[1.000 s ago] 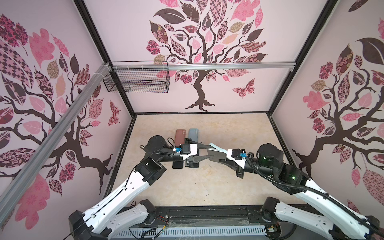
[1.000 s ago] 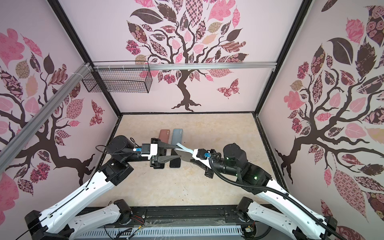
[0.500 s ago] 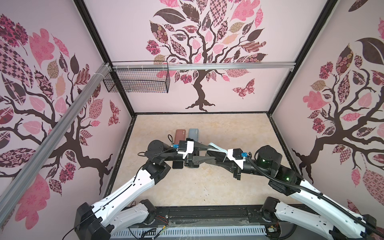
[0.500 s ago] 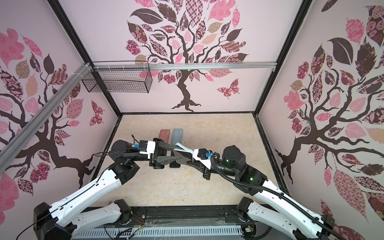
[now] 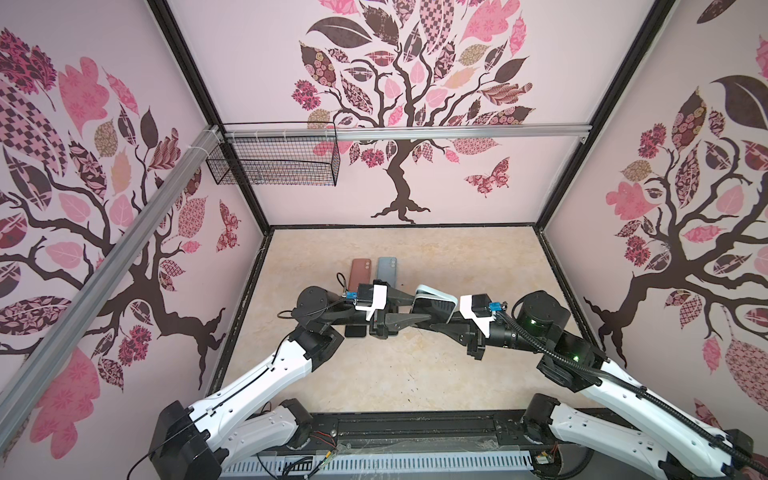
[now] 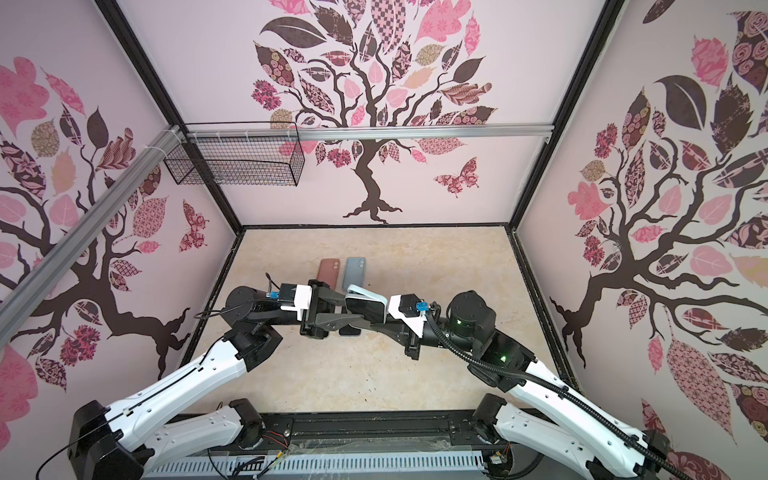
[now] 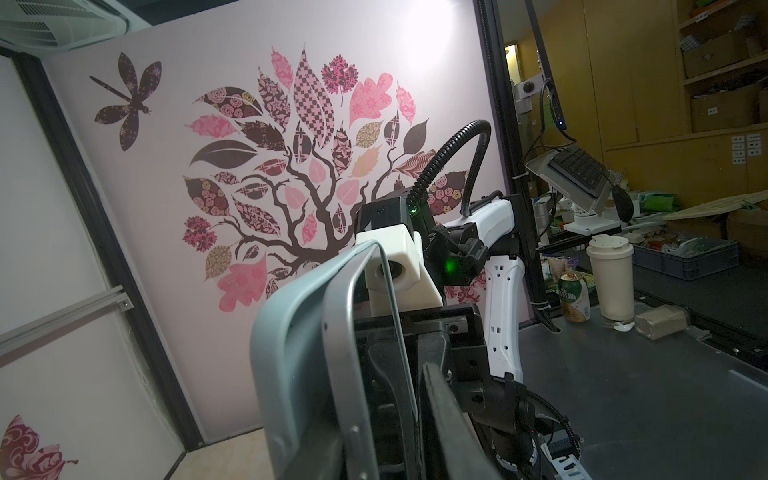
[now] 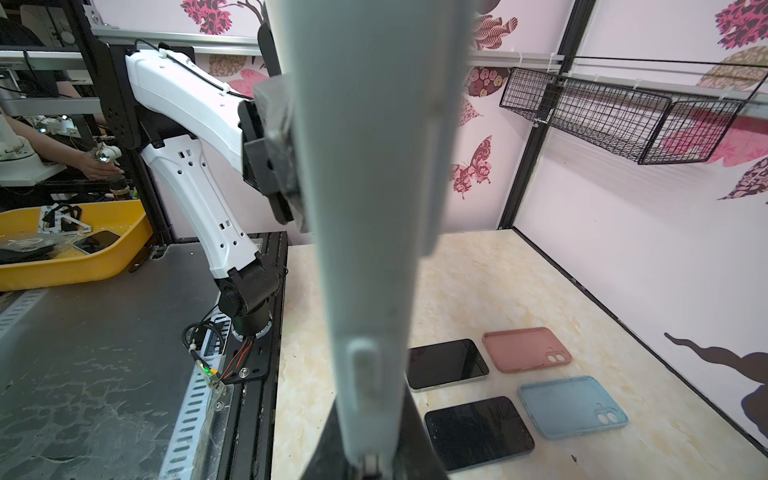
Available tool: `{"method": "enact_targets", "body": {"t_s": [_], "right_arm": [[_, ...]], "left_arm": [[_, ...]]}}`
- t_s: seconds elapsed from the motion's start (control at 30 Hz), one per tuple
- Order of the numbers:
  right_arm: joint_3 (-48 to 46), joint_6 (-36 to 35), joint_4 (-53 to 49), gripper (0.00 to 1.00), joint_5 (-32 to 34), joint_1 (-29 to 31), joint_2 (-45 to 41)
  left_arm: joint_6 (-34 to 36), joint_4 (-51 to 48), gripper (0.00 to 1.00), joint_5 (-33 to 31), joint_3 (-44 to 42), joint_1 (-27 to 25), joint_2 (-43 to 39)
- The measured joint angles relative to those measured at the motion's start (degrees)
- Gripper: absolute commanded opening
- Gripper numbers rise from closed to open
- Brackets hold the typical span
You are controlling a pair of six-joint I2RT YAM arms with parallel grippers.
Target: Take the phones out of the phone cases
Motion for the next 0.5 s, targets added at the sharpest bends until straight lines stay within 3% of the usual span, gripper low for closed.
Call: {"method": "enact_targets", "body": {"t_s": [0.17, 0.3, 0.5], "right_arm": [[0.0, -1.29, -1.75, 0.0, 0.52, 0.0, -0.85], [0.0, -4.74, -4.31, 0.01, 1.64, 0.0, -1.75], [0.74, -5.18, -7.67, 0.45, 5.68, 0.31, -3.5]], "left_arm": [[0.44, -1.33, 0.14, -0.15, 0.02, -0.09, -0.24], [0.9, -5.18, 0.0, 0.57, 0.28, -0.5, -1.03], [7.72, -15.39, 0.0, 2.6, 1.36, -0.48, -2.25]]}}
